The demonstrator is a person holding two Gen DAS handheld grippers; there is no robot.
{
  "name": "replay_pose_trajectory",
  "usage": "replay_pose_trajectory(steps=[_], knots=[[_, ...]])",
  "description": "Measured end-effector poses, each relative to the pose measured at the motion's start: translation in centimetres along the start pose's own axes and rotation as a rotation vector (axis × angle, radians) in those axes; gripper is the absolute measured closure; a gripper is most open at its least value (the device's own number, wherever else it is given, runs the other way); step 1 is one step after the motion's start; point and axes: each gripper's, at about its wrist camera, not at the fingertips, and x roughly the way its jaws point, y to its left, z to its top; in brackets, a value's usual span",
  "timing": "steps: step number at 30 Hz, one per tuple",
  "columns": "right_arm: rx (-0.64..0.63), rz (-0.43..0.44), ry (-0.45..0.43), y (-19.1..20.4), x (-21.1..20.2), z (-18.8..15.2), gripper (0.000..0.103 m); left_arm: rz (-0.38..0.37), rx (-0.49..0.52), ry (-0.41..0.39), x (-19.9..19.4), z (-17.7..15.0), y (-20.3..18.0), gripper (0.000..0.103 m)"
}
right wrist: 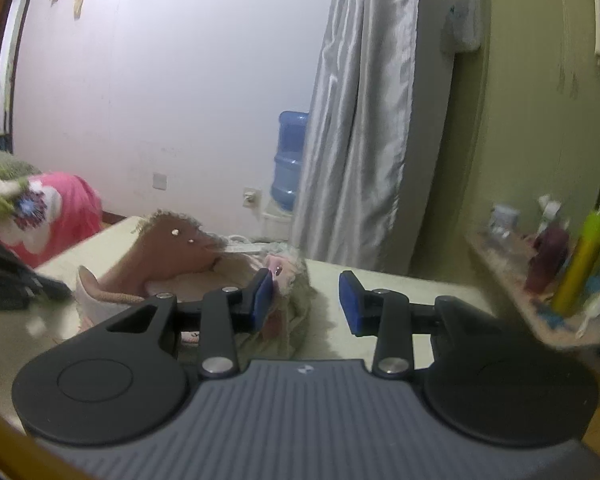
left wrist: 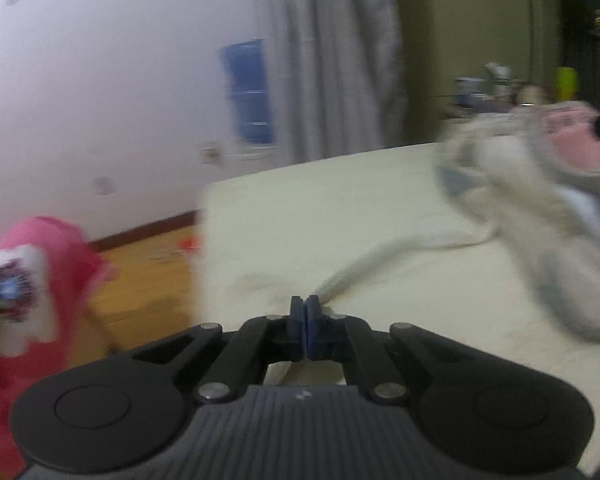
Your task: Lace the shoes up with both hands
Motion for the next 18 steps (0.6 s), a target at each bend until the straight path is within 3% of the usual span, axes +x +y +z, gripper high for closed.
replay_pose_trajectory(steps=[3,6,11,14,16,18], knots=[[0.037,-0.004,0.001,-0.6,0.1,-0.1,0.068,0.081,-0.067,0.03,-0.3,-1.4,3.2,0.102],[0.054,-0.012,0.006,-1.1,0.2,-0.3,0.068,0.047,-0.157,0.08,-0.6,-3.3,6.1,0.102],[0.063,-0.006,0.017,-1.3,0.4,-0.1,0.068,0.078,-0.11,0.045,-2.0,-4.8,5.5,0.102],[0.058,-0.021,0.014,-0.9,0.3,-0.1,0.068,0.053,-0.124,0.04,-2.0,-5.8,5.0,0.101],[0.055,-0.029,0.013,-0.8,0.2,-0.1,0.068,0.049,-0.159,0.011,-2.6,-6.8,4.8,0.091],[0.05,-0.031,0.015,-0.8,0.2,0.0,0.068,0.041,-0.219,-0.016,-3.4,-8.0,4.9,0.075]])
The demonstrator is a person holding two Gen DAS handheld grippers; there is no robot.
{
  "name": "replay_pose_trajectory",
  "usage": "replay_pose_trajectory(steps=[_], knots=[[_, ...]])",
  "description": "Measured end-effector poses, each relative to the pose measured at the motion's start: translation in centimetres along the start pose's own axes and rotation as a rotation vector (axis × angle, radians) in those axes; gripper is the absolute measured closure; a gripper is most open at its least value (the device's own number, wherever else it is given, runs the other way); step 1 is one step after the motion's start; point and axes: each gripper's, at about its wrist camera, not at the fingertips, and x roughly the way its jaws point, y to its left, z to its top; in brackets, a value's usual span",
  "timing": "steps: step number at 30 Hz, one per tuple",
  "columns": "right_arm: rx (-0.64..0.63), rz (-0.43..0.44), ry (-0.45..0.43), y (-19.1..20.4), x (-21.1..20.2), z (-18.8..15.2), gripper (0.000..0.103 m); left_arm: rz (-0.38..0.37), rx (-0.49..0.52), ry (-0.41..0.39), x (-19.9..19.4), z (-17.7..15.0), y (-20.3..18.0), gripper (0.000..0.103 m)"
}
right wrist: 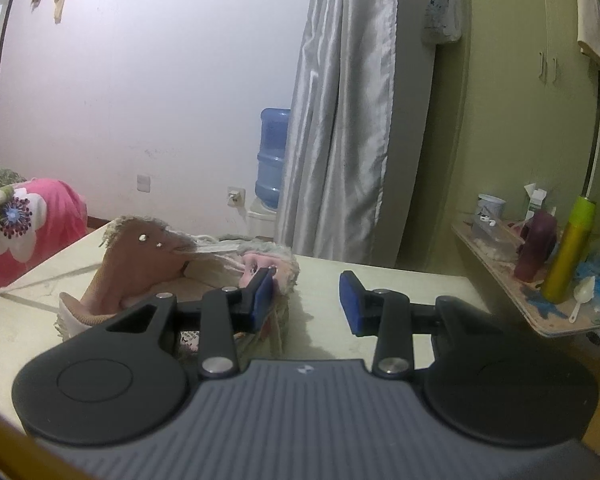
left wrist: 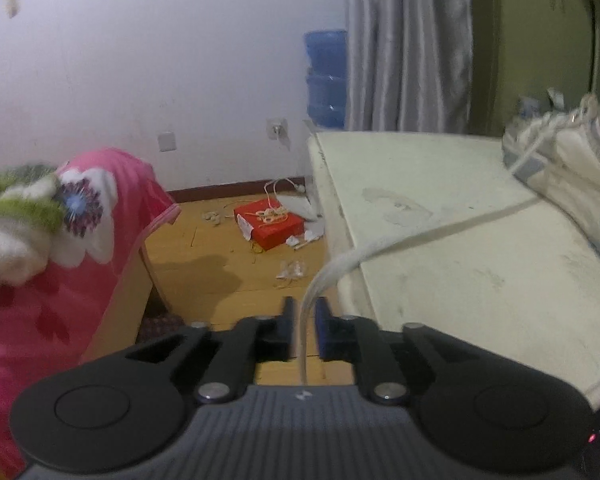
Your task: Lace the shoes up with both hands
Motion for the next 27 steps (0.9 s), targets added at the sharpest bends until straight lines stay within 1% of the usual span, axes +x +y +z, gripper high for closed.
replay_pose_trajectory(steps=[2,4,5,6,8,11,12,14,15,16,17,18,20,21,23,24,27], knots=[[-0.008,0.0,0.0,0.0,0.0,0.0,0.068,-0.022,-0.132,-0.024,-1.1,-1.9,1.6,0.068],[-0.015,0.003,0.001,0.0,0.1,0.0,0.068,-0.074,-0.346,-0.037,-2.1,-4.8,4.1,0.063],[-0.018,0.006,0.003,-0.1,0.1,0.1,0.068,-0.128,-0.469,-0.022,-2.2,-6.5,5.4,0.06],[-0.022,0.01,0.006,-0.1,0.2,0.1,0.068,-0.187,-0.597,-0.01,-2.1,-8.6,6.6,0.06],[-0.025,0.017,0.022,-0.1,0.3,0.4,0.067,-0.298,-0.853,-0.013,-1.7,-13.0,8.5,0.06],[-0.005,0.016,0.036,-0.2,0.3,0.6,0.067,-0.409,-1.214,-0.018,-0.3,-19.6,10.2,0.056],[0.0,0.015,0.039,-0.2,0.3,0.6,0.067,-0.446,-1.323,-0.014,0.5,-21.3,10.4,0.055],[-0.004,0.01,0.049,-0.1,0.4,0.7,0.067,-0.523,-1.53,0.002,2.2,-24.2,10.6,0.054],[-0.006,0.007,0.055,0.0,0.4,0.8,0.067,-0.594,-1.624,0.006,3.3,-25.2,10.5,0.053],[-0.011,0.006,0.059,0.1,0.4,0.9,0.066,-0.682,-1.698,0.001,4.6,-25.5,10.5,0.052],[-0.014,0.004,0.062,0.2,0.3,0.9,0.066,-0.731,-1.729,-0.009,5.7,-25.4,10.5,0.046],[-0.014,-0.002,0.065,0.4,0.4,1.0,0.066,-0.74,-1.716,-0.018,6.4,-24.6,10.6,0.043],[-0.008,-0.016,0.07,0.6,0.3,0.9,0.066,-0.741,-1.689,-0.029,7.6,-23.1,10.7,0.042],[-0.004,-0.025,0.071,0.7,0.3,0.9,0.066,-0.781,-1.711,-0.038,8.5,-22.6,10.6,0.042],[0.001,-0.048,0.076,1.1,0.3,0.9,0.066,-0.903,-1.79,-0.046,10.4,-22.0,10.3,0.041],[0.003,-0.061,0.08,1.2,0.4,0.9,0.066,-0.929,-1.814,-0.037,11.1,-21.8,10.0,0.041],[0.008,-0.093,0.089,1.7,0.5,1.1,0.066,-0.955,-1.864,-0.013,12.9,-21.4,9.7,0.042]])
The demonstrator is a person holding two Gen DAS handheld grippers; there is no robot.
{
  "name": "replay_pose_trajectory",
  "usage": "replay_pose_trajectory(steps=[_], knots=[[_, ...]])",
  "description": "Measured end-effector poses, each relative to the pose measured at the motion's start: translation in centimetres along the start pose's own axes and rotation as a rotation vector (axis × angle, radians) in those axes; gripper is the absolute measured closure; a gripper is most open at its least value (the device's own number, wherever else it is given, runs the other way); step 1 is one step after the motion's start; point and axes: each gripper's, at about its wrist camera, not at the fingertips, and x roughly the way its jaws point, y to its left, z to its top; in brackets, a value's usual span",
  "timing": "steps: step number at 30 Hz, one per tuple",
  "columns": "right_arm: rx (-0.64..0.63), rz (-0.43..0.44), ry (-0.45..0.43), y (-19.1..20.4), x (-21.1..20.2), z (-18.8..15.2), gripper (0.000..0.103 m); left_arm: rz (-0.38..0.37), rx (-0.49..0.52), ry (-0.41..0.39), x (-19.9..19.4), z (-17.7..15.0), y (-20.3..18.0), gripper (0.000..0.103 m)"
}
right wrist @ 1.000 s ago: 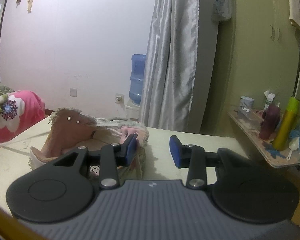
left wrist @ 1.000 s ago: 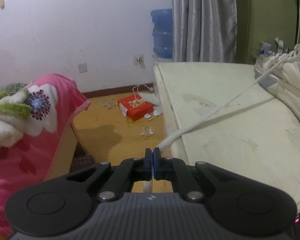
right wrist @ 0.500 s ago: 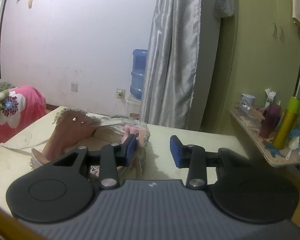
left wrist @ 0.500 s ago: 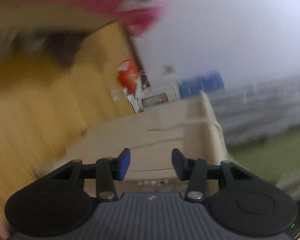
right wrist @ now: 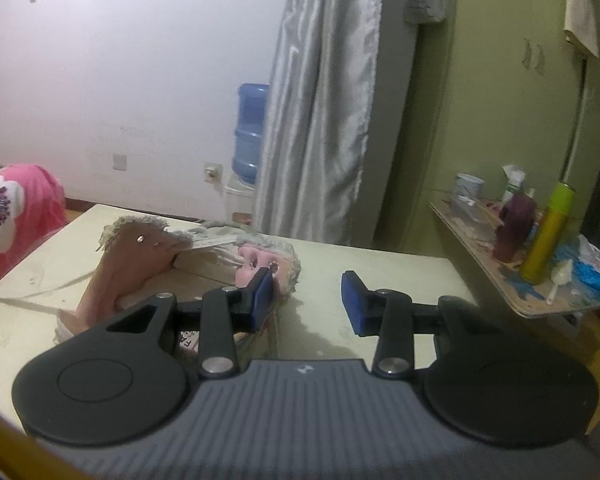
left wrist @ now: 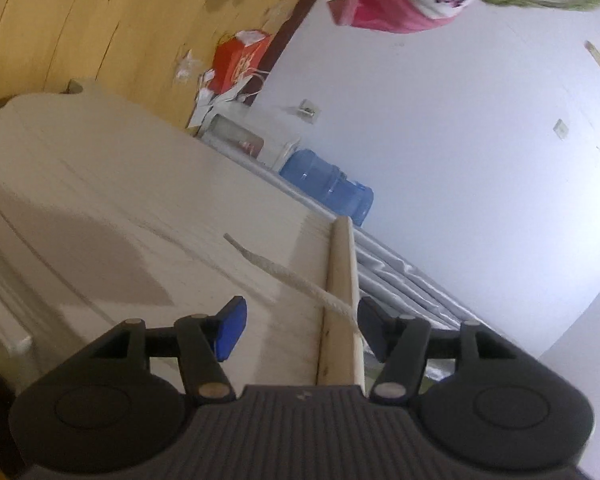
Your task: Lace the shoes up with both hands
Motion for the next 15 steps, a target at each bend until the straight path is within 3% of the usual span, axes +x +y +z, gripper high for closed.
replay_pose_trajectory(steps=[4,8,11,12,15], knots=[[0.011,-0.025,0.0,0.4,0.0,-0.2,0.066,0.004,-0.026,-0.04,0.9,0.5,0.6,0.047],[0.043,-0.007,0.005,-0.2,-0.1,-0.4,0.066,-0.003,-0.026,-0.076,1.7,1.0,0.9,0.081],[0.043,0.001,0.007,-0.4,0.0,-0.3,0.065,0.002,-0.009,-0.083,2.5,1.5,0.4,0.087],[0.043,0.003,0.005,-0.4,0.0,-0.3,0.065,0.011,0.009,-0.09,2.7,1.4,0.1,0.096],[0.058,0.013,0.0,-0.7,0.0,-0.4,0.065,0.06,0.122,-0.137,2.6,1.2,-1.4,0.099]])
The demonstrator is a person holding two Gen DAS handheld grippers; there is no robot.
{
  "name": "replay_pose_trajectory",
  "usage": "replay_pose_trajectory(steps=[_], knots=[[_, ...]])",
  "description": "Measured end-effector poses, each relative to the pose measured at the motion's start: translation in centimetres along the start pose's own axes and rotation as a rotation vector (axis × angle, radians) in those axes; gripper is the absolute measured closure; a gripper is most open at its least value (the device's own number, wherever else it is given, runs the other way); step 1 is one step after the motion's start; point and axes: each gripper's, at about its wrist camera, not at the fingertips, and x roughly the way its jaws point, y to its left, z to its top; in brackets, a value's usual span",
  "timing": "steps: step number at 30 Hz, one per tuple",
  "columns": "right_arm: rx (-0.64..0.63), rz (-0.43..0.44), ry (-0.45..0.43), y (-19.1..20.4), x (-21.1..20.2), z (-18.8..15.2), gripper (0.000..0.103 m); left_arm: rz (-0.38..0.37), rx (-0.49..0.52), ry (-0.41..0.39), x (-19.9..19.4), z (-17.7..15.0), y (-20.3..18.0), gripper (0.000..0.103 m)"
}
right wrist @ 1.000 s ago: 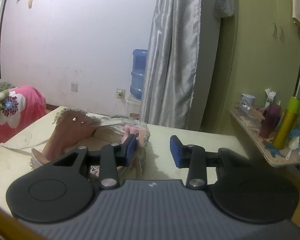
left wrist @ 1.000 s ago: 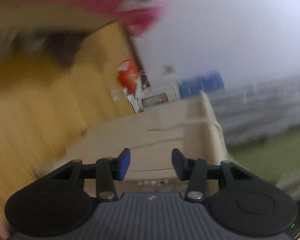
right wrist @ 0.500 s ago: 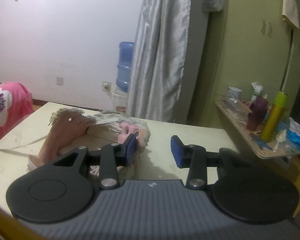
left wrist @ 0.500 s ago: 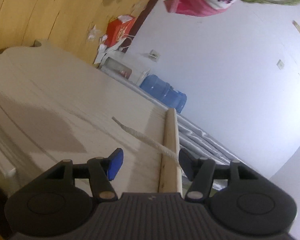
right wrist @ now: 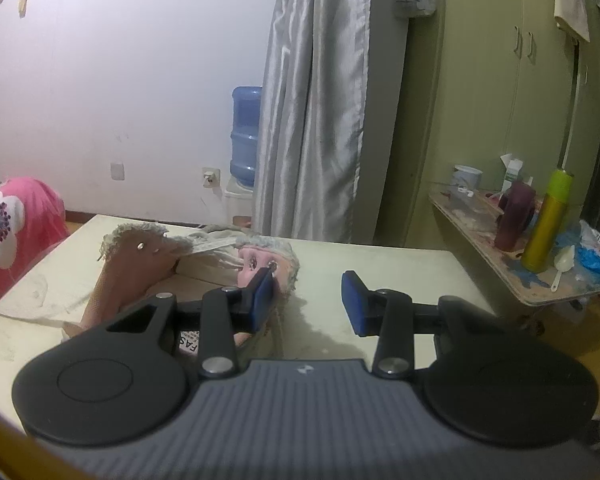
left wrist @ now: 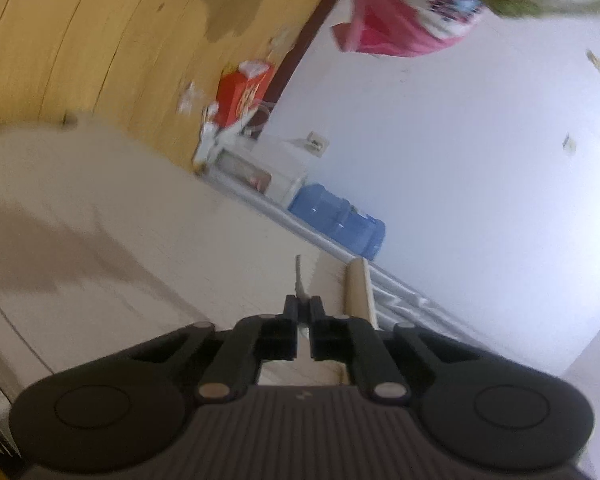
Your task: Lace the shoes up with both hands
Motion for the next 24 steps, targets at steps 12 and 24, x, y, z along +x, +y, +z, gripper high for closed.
replay_pose_trajectory(steps=[12,24], knots=[[0.079,0.097,-0.032,-1.4,-0.1,-0.3,0.065,0.144,1.135,-0.088,-1.3,-10.9,-20.9,0.1],[0.381,0.313,-0.008,-5.0,1.0,-1.1,0.093,0.146,2.016,0.565,10.8,-38.2,-24.9,0.099]])
